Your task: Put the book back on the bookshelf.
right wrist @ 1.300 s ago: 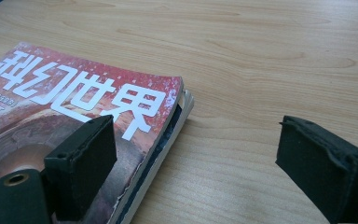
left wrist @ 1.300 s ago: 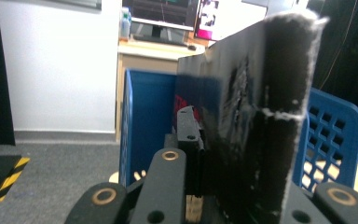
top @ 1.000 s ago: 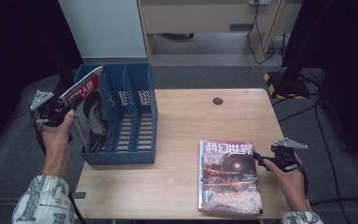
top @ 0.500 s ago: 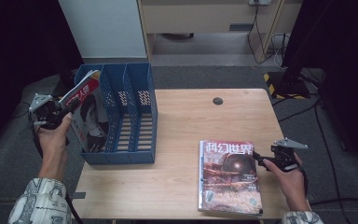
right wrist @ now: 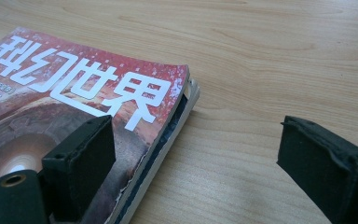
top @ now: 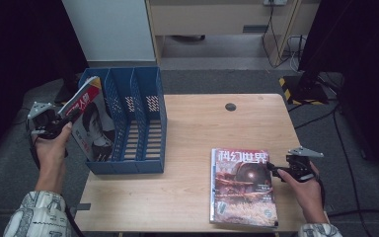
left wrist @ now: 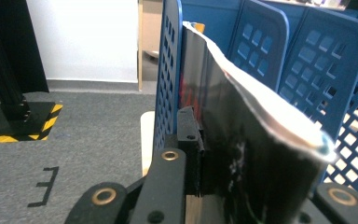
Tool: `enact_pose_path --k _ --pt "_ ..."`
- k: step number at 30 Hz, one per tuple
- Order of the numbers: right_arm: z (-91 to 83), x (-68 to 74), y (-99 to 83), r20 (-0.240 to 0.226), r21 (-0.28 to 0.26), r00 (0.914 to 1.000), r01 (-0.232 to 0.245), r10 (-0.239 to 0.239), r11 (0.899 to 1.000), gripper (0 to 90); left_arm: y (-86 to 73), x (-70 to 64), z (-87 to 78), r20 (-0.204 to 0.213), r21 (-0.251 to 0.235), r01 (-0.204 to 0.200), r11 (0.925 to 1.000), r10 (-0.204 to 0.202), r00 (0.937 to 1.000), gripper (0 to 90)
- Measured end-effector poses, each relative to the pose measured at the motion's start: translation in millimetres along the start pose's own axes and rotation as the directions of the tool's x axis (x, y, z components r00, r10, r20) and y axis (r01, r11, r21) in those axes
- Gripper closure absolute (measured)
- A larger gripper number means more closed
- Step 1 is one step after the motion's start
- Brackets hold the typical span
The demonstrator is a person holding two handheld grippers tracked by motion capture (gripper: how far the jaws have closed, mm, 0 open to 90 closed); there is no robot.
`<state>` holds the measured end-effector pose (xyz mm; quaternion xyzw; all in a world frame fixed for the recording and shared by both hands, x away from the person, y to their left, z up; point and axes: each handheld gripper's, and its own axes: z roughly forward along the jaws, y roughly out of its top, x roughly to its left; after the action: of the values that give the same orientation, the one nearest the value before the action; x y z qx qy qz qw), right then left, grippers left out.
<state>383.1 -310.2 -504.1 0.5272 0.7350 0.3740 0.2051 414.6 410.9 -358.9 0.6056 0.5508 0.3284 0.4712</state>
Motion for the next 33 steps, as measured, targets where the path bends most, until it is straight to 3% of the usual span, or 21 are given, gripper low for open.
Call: enact_pose_path --k 13,20,33 --pt "1.2 1.3 -0.4 -0.006 0.012 1.0000 0.007 -0.007 1.000 11.0 -4.2 -1.1 -1.6 0.004 0.000 -0.005 1.0000 0.005 1.0000 82.7" --pt "1.6 1.2 -0.6 -0.007 0.013 0.9999 0.009 -0.009 1.000 10.7 -9.0 -0.1 -1.8 0.009 -0.026 0.014 0.9996 -0.014 0.9999 80.8" --pt "2.1 2.1 -0.5 -0.009 0.014 0.9999 0.006 -0.005 1.000 10.5 -30.1 -3.2 5.2 -0.012 -0.042 0.035 0.9985 -0.036 0.9993 71.4"
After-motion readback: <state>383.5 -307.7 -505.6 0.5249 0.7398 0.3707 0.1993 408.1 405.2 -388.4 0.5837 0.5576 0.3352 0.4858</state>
